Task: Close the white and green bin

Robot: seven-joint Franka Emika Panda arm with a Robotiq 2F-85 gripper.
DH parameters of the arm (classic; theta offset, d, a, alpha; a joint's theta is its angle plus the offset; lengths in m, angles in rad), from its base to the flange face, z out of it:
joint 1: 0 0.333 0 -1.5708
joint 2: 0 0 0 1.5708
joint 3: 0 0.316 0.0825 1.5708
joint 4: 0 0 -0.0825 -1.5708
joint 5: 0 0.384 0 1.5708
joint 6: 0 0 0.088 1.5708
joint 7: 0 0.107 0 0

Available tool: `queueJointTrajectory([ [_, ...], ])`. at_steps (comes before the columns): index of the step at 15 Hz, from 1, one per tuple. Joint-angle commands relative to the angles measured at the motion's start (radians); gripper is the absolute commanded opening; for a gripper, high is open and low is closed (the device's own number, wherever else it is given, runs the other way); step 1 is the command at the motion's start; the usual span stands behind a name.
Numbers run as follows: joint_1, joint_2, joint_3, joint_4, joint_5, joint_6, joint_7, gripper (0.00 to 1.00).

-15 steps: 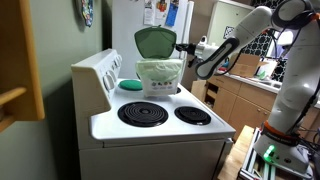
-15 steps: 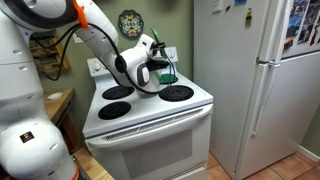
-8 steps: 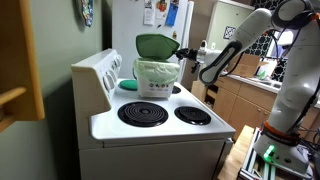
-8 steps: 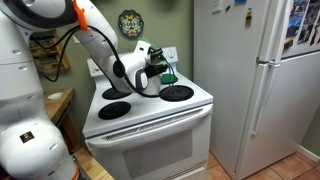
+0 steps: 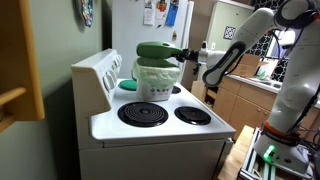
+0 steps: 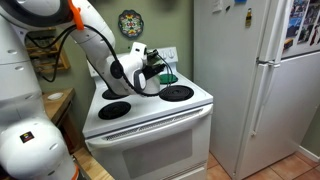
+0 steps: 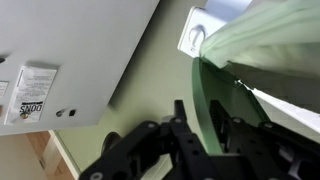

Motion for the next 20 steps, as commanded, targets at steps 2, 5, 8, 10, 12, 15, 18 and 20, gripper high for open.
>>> queueJointTrajectory([
  [2,-0.007,-0.107,-0.012,-0.085,-0.018,-0.103,0.013,0.73],
  [5,-0.016,-0.187,-0.015,-0.101,-0.031,-0.236,0.061,0.95],
  [8,-0.015,-0.274,-0.029,-0.099,-0.093,-0.393,0.178,1.00],
  [10,0.004,-0.323,-0.061,-0.087,-0.215,-0.509,0.306,1.00],
  [12,0.046,-0.355,-0.114,-0.069,-0.357,-0.587,0.458,1.00],
  [15,0.134,-0.384,-0.219,-0.051,-0.570,-0.645,0.670,1.00],
  [18,0.229,-0.396,-0.331,-0.031,-0.768,-0.660,0.868,1.00],
  [20,0.192,-0.375,-0.294,-0.034,-0.723,-0.626,0.819,1.00],
])
